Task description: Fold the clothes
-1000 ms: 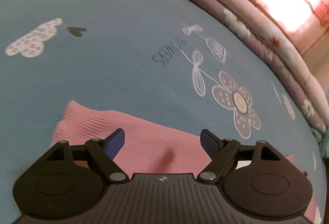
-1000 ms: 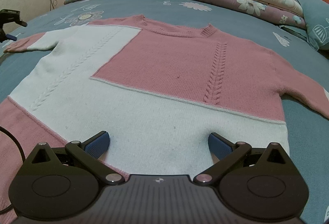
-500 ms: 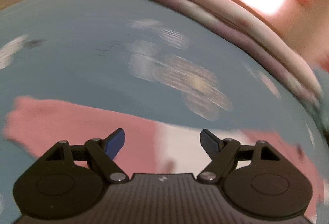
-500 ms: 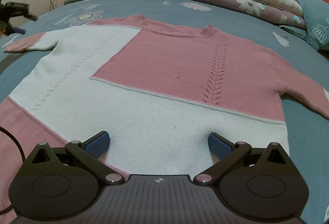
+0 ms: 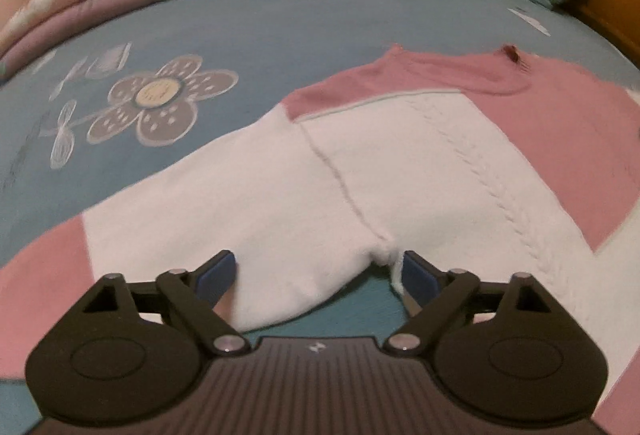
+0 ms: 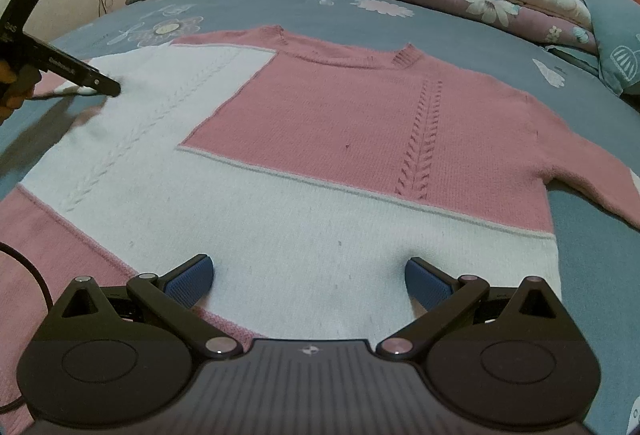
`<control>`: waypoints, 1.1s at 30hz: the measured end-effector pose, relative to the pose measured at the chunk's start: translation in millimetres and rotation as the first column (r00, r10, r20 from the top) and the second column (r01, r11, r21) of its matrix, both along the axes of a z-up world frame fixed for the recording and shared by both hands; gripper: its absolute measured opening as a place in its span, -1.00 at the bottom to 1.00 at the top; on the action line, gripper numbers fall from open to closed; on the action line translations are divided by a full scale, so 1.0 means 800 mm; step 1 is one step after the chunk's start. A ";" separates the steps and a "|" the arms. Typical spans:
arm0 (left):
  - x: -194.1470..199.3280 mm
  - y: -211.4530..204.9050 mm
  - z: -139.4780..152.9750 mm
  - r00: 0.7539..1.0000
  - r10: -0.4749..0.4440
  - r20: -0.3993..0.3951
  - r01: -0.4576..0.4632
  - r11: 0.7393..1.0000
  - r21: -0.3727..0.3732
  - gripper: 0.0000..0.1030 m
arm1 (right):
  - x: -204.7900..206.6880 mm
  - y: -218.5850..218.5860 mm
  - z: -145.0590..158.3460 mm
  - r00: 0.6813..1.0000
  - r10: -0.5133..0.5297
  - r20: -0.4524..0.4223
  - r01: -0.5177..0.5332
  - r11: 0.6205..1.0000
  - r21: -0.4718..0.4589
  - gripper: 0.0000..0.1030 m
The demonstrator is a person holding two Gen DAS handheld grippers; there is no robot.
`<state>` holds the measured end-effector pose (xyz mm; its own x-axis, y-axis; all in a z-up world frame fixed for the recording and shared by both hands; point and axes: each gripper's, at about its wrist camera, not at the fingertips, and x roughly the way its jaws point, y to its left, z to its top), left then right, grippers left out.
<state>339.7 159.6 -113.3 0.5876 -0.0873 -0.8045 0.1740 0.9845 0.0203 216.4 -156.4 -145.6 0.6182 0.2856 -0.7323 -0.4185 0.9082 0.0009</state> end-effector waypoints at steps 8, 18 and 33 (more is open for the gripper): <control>0.007 -0.022 0.027 0.995 0.005 0.098 -0.010 0.999 0.048 0.75 | -0.002 0.002 0.000 1.000 -0.005 0.000 0.005 1.000 -0.003 1.00; 0.012 -0.015 0.015 0.998 0.031 0.054 -0.033 0.999 0.034 0.75 | -0.002 0.000 0.001 1.000 -0.005 -0.016 0.005 1.000 -0.001 1.00; 0.124 0.069 -0.027 0.935 0.353 -0.025 -0.298 0.748 -0.593 0.75 | -0.002 0.000 0.000 1.000 0.001 -0.012 -0.001 1.000 -0.007 1.00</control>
<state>439.2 215.0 -135.0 0.7290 -0.3098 -0.6104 -0.1347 0.8094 -0.5717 215.0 -156.7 -145.6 0.6093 0.2814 -0.7414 -0.4196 0.9077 -0.0003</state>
